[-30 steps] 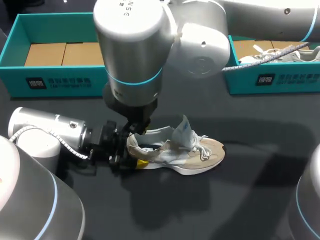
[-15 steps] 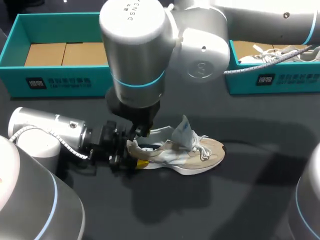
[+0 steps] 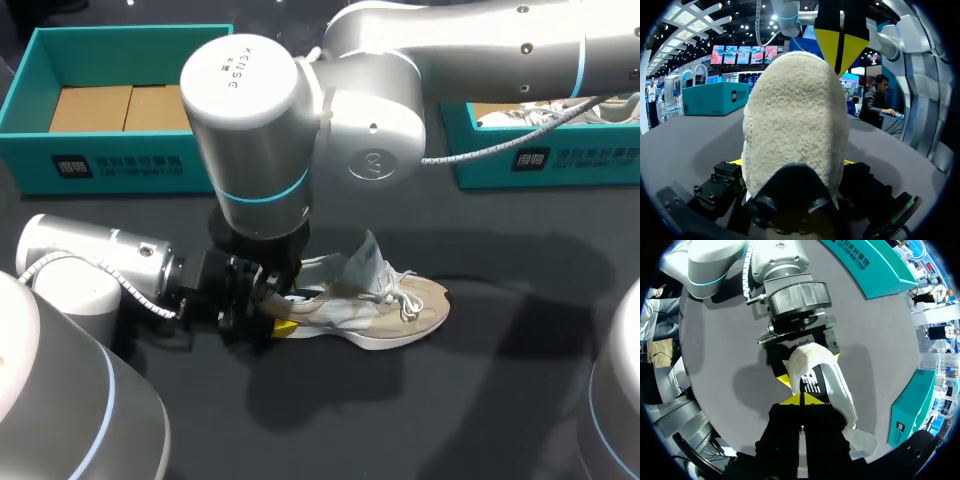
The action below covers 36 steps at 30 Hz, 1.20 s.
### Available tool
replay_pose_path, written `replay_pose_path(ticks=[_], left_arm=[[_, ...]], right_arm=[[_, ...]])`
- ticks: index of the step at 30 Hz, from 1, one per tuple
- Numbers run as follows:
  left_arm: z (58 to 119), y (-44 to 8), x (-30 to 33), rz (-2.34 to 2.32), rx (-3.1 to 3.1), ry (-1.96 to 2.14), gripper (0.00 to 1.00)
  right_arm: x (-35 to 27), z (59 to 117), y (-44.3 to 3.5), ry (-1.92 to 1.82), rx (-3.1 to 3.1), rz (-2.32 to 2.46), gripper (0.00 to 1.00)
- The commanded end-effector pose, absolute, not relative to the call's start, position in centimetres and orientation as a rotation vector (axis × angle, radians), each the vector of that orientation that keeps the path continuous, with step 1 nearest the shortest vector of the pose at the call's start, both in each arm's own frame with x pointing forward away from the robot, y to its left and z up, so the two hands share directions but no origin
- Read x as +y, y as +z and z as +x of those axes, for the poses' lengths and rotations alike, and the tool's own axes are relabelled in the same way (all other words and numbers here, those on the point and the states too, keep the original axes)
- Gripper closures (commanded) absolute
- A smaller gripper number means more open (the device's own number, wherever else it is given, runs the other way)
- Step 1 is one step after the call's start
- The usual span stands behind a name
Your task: Take the shoe out of the shoebox, open the shoe tongue, remove and reinsert the insole, then place the shoe into the shoebox
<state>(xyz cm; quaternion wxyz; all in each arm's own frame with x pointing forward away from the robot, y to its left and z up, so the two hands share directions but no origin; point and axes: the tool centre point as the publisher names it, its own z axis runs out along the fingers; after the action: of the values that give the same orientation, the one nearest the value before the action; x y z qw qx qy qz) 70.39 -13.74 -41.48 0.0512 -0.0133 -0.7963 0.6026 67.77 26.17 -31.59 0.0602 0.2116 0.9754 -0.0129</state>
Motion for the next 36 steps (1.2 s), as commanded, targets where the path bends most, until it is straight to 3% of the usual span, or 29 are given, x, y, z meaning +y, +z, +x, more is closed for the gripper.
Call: replay_pose_path(ticks=[1,36], left_arm=[[70.4,-41.7,-13.7,-0.041,-2.423,1.834,1.0],[70.4,-41.7,-13.7,-0.041,-2.423,1.834,1.0]], right_arm=[[25.9,68.3,-33.4,-0.037,2.959,0.652,1.0],[21.9,70.9,-38.0,0.033,3.017,0.558,1.0]])
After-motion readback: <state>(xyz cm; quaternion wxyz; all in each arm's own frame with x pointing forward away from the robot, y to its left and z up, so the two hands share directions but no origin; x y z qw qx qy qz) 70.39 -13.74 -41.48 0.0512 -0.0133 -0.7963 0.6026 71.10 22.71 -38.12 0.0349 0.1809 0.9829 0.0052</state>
